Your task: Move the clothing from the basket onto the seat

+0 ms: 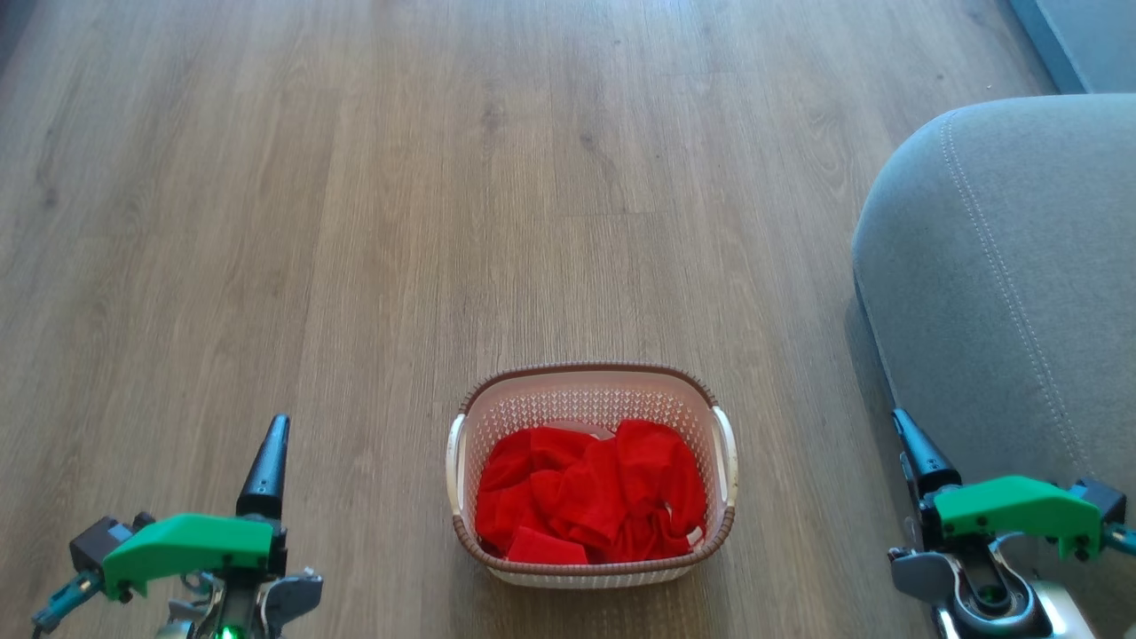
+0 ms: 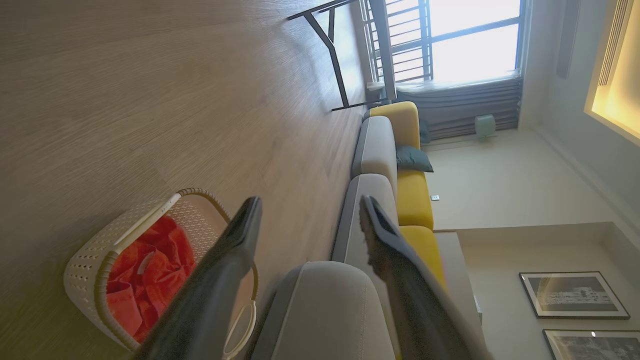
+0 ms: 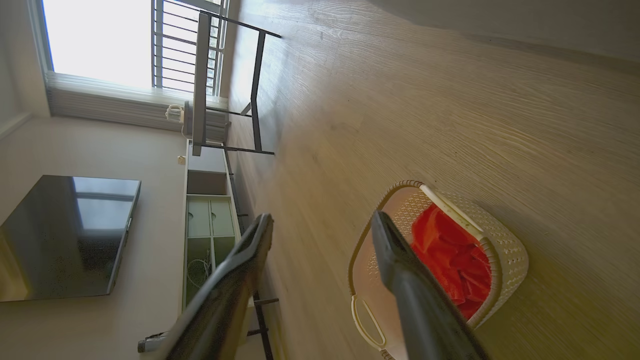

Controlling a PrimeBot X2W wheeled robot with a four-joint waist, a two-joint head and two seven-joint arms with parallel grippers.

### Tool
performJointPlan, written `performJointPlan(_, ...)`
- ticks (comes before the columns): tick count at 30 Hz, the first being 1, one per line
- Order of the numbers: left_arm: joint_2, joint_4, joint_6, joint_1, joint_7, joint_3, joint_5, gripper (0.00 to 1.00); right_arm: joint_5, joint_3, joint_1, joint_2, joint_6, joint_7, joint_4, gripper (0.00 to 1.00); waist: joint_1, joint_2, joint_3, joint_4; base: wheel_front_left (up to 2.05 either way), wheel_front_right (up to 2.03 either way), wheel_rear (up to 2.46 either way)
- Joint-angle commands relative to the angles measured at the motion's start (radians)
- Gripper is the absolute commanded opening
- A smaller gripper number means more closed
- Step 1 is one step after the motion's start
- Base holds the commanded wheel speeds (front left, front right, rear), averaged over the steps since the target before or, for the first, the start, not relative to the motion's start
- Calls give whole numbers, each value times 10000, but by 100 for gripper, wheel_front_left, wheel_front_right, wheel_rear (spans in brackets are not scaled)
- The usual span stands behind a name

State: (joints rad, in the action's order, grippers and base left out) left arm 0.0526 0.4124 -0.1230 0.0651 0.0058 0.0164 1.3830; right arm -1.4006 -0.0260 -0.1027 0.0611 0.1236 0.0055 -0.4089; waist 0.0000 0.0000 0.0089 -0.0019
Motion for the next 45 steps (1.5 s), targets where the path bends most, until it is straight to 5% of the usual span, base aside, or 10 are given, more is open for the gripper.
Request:
performJointPlan(1, 220, -250, -22, 609, -121, 89, -243, 100, 235, 128, -617, 206, 22, -119, 271, 100, 0, 0, 0, 1, 0, 0, 0)
performJointPlan(45, 358, 437, -50, 1794, -1442, -216, -7141, 100, 6348, 1740, -2189, 636, 47, -1439, -612, 100, 0, 0, 78, 7, 0, 0, 0)
